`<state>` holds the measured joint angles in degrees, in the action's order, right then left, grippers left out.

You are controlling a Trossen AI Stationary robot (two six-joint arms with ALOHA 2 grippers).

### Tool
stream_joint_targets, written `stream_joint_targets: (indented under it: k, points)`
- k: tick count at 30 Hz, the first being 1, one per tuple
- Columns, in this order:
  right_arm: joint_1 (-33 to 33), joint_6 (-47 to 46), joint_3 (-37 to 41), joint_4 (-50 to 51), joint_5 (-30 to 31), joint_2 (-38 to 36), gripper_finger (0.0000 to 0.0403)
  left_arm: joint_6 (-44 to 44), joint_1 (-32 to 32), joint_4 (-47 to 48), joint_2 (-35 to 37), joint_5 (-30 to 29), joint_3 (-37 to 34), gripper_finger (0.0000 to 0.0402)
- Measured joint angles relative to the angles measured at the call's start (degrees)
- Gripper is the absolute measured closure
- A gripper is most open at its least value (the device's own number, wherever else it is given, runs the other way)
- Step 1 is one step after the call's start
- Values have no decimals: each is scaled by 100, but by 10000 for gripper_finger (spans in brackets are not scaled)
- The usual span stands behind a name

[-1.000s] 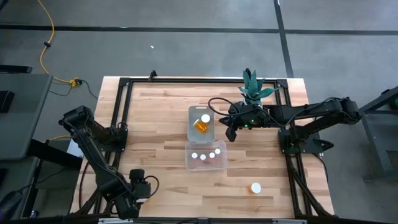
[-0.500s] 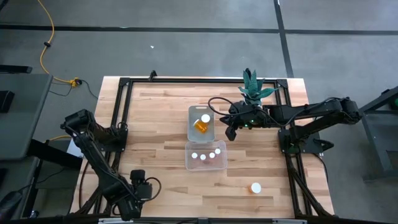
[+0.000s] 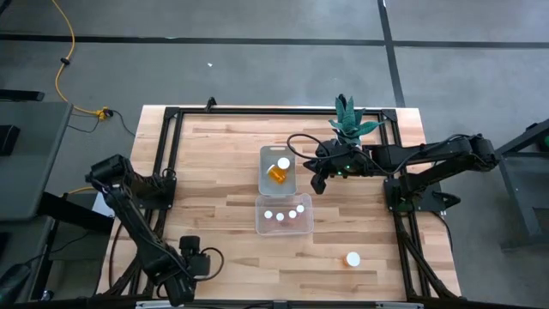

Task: Pick and place medicine bottles into bin by pill shape (circle, oval)
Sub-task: Put the left orange pill bottle into the gray bin

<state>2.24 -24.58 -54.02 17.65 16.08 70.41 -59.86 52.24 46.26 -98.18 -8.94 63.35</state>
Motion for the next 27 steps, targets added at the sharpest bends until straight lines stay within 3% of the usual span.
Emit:
stream_joint_targets:
  k: [17,27]
  points:
    - [-1,0,-1,15,1,0,403,0,-10,11,-43,-309,0,137]
    - [-2,0,0,15,2,0,403,0,-10,11,-37,-329,0,215]
